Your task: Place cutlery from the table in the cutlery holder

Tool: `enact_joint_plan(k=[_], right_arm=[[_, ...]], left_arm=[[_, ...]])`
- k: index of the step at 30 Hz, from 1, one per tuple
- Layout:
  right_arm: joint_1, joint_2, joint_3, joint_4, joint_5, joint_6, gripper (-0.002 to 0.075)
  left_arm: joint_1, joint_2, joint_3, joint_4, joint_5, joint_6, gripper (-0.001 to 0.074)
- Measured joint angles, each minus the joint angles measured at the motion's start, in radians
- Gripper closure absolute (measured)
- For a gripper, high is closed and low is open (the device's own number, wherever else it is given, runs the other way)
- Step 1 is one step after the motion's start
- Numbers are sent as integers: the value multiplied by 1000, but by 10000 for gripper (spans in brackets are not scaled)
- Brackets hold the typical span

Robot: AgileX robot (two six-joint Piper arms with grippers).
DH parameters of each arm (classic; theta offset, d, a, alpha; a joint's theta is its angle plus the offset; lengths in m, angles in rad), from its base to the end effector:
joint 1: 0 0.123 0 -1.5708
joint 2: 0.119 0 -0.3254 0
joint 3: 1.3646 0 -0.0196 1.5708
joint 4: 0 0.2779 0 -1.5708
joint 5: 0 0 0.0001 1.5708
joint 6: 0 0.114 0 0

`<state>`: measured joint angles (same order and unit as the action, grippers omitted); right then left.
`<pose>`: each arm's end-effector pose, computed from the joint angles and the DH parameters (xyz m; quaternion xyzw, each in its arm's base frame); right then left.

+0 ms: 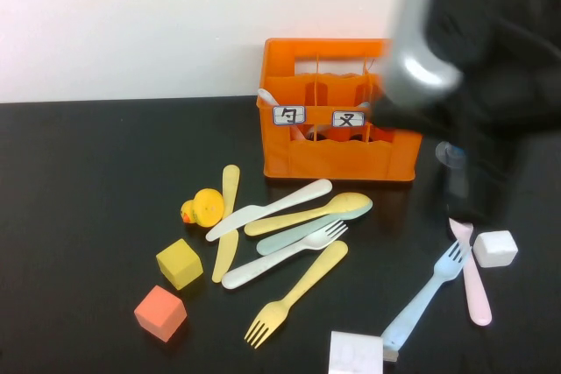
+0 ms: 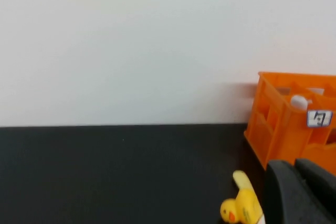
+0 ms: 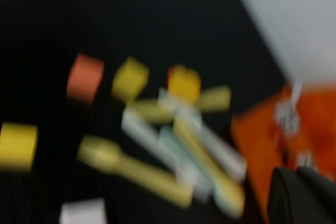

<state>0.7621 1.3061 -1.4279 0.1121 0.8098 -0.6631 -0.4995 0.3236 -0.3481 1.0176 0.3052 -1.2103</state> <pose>0.2211 0.2238 0.4578 -0.5659 0.6783 0.0769 0.4622 0.0930 -0.0174 0.3070 0.0145 0.7246 -0.1508 0.6723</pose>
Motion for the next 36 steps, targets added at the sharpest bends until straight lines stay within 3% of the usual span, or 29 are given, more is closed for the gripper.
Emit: enact_joint_plan(k=[3, 6, 16, 23, 36], right_arm=[[0, -47, 9, -121, 208, 101, 727], [0, -134, 62, -183, 272, 139, 727], [0, -632, 510, -278, 79, 320, 727], [0, -941, 899, -414, -57, 552, 727], [0, -1100, 1006, -430, 8, 612, 727]], left_arm=[[0, 0, 22, -3, -5, 0, 736], [0, 0, 37, -20, -7, 0, 736], [0, 0, 180, -74, -115, -4, 736], [0, 0, 189, 117, -218, -6, 736], [0, 0, 189, 208, -212, -27, 736]])
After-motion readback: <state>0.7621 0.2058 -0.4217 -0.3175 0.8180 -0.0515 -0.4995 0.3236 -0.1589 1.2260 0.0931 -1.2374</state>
